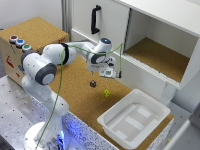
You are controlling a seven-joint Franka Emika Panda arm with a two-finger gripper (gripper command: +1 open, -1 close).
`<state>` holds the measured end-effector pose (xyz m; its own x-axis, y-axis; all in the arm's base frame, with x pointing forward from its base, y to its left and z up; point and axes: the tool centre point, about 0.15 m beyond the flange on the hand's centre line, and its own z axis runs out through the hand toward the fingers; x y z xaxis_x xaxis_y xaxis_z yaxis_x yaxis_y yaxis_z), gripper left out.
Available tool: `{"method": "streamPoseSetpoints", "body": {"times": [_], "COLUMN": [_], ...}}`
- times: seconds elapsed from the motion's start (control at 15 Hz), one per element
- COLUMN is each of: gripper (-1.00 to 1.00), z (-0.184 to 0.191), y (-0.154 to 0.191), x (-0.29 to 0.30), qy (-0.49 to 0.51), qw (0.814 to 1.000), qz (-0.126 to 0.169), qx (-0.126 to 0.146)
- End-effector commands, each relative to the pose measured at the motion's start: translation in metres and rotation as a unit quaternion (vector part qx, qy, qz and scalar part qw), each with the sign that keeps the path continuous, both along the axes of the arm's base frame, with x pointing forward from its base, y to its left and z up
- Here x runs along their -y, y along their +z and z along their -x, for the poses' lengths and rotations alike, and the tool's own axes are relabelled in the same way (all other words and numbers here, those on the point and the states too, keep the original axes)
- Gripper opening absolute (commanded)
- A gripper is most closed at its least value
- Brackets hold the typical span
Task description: Push the purple block to the left
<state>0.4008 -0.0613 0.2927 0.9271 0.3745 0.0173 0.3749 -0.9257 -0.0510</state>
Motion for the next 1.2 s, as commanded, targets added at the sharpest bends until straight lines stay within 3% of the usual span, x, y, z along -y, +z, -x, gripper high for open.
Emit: {"method": "streamPoseSetpoints", "body": {"times": [0.0, 0.07, 0.6, 0.93, 1.13], "gripper": [-1.0, -1.0, -1.0, -1.0, -1.0], "z": [-0.021, -0.023, -0.04, -0.03, -0.022], "y": [-0.035, -0.042, -0.069, -0.082, -0.087], "x": [-0.012, -0.015, -0.026, -0.026, -0.031], "qy": [-0.124, -0.137, -0.184, -0.203, -0.222], "qw": [0.991, 0.988, 0.981, 0.977, 0.973], "qz": [0.03, 0.047, 0.037, 0.051, 0.04], "qx": [-0.044, -0.051, -0.049, -0.043, -0.04]}}
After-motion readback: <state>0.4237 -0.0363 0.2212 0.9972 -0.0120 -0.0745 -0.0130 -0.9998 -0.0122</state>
